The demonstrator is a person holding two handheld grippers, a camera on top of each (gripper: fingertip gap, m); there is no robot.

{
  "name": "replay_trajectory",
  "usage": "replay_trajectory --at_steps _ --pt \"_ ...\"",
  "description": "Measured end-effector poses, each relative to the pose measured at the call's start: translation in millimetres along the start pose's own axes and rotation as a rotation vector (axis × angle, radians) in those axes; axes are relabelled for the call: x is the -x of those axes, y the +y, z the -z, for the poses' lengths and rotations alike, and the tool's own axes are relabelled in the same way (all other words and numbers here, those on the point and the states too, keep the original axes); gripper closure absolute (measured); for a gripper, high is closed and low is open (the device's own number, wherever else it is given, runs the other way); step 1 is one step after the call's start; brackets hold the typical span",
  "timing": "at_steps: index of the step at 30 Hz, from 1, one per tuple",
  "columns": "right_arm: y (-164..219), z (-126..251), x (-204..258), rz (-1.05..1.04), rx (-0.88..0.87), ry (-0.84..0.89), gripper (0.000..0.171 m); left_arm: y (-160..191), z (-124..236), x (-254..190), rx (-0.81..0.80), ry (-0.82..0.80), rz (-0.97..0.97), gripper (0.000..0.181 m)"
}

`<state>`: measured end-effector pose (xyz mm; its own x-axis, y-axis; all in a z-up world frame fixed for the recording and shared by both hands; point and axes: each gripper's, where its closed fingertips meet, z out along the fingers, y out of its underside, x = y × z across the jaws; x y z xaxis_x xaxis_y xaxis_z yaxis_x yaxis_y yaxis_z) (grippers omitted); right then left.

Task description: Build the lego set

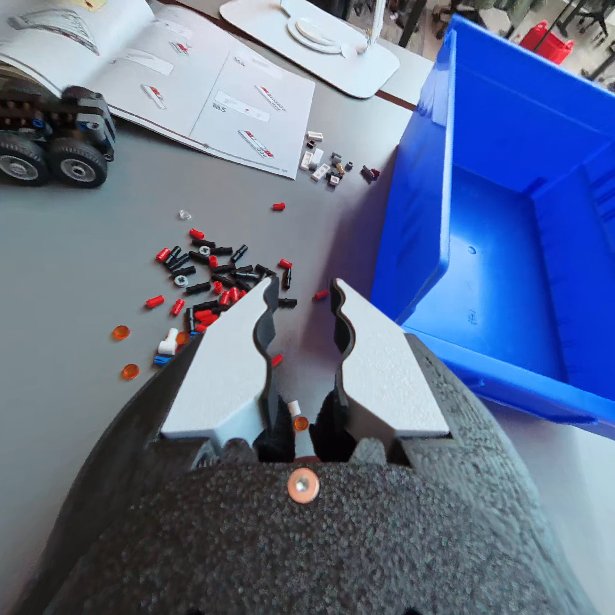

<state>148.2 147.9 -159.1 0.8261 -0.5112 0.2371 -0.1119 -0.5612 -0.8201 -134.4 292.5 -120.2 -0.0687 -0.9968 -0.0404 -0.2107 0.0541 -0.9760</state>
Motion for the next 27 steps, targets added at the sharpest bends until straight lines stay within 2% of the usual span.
replay_trajectory --at_steps 4,9,12,27 --pt "15.2 -14.9 -11.0 0.000 0.111 0.082 0.143 -1.3 1.1 -0.3 -0.010 -0.001 -0.004 0.161" --pt "29.6 -27.1 -8.1 -0.073 0.218 0.065 0.148 -0.9 0.8 -0.9 -0.006 0.007 0.000 0.161" --pt "28.9 -27.8 -9.5 -0.103 0.221 0.074 0.153 -0.3 0.4 -2.0 -0.003 0.008 -0.008 0.161" --pt "28.1 -32.3 -11.4 -0.172 0.220 0.114 0.152 -0.5 0.5 -5.4 -0.005 0.011 -0.036 0.161"
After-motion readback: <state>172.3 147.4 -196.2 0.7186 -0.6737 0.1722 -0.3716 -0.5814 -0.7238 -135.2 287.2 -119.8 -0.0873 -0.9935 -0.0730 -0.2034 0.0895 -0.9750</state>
